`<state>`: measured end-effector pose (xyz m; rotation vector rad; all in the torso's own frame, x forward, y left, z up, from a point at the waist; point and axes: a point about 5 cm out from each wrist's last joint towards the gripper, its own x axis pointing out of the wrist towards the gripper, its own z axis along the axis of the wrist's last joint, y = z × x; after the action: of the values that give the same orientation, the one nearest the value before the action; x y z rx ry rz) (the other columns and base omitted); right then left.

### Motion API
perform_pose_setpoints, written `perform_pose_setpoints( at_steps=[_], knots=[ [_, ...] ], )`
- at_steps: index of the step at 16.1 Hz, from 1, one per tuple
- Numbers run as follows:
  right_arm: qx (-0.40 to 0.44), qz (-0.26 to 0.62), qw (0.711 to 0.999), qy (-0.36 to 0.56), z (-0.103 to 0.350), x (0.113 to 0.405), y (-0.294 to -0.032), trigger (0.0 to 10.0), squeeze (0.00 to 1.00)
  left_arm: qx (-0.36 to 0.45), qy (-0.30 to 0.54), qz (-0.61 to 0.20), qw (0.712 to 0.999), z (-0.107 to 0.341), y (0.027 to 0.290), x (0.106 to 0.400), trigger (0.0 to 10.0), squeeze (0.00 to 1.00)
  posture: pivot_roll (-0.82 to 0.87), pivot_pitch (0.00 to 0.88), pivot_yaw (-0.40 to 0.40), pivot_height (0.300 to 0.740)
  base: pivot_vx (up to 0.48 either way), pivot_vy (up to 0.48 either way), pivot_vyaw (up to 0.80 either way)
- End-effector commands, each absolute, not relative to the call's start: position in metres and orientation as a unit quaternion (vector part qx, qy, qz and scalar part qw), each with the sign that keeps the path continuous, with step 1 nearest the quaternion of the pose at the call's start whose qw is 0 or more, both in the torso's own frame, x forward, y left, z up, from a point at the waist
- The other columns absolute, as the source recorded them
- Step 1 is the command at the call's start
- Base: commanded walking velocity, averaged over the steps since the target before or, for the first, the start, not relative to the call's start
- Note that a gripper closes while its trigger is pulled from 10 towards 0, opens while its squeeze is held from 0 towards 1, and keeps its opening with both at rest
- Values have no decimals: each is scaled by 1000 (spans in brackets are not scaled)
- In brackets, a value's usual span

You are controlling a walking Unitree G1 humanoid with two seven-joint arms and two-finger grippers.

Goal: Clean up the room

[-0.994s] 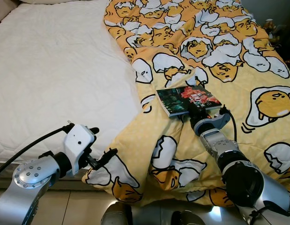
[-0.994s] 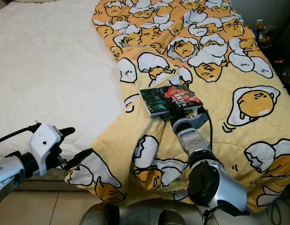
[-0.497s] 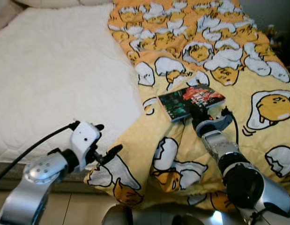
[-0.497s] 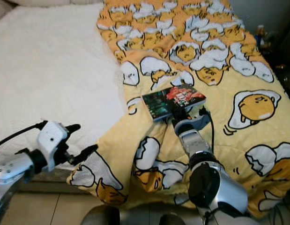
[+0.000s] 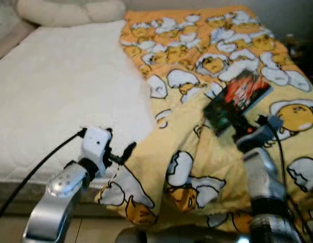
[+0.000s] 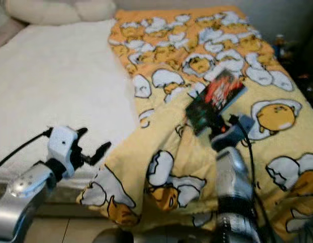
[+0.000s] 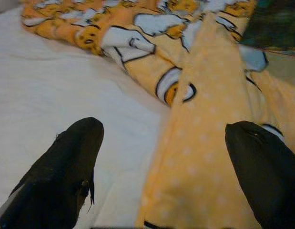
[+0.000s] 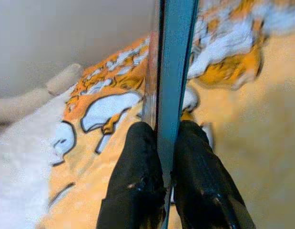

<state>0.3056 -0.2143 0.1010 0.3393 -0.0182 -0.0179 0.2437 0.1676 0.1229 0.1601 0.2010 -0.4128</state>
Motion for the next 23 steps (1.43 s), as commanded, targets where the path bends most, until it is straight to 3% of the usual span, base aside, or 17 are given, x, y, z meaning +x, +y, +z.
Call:
perform_pose_setpoints(
  at_steps=[1, 2, 3, 5, 8, 16, 23],
  knots=[
    [98, 7, 995, -30, 121, 300, -203, 0, 0, 88, 104, -169, 976, 122, 176, 245, 10000, 769, -17, 0, 100, 740, 0, 0, 0],
    [74, 0, 997, -26, 122, 292, -202, 0, 0, 90, 102, -160, 978, 121, 176, 245, 10000, 706, -19, 0, 98, 740, 0, 0, 0],
    [31, -27, 999, -5, 123, 271, -198, 10000, 0, 92, 99, -139, 981, 120, 176, 244, 10000, 161, -33, 0, 82, 740, 0, 0, 0],
    [-39, -29, 999, 21, 122, 241, -189, 10000, 0, 69, 95, -101, 988, 121, 179, 240, 10000, 75, -44, 0, 55, 740, 0, 0, 0],
    [-59, -40, 994, 78, 106, 217, -190, 10000, 0, 61, 100, -75, 990, 119, 183, 229, 10000, 78, -30, 0, 23, 740, 0, 0, 0],
    [-27, -123, 985, 118, 101, 209, -195, 10000, 0, 87, 96, -76, 989, 120, 185, 237, 10000, 90, -62, 0, 57, 740, 0, 0, 0],
    [-31, -125, 984, 121, 104, 211, -198, 10000, 0, 85, 92, -65, 990, 120, 186, 245, 10000, 94, -54, 0, 39, 740, 0, 184, 0]
  ],
)
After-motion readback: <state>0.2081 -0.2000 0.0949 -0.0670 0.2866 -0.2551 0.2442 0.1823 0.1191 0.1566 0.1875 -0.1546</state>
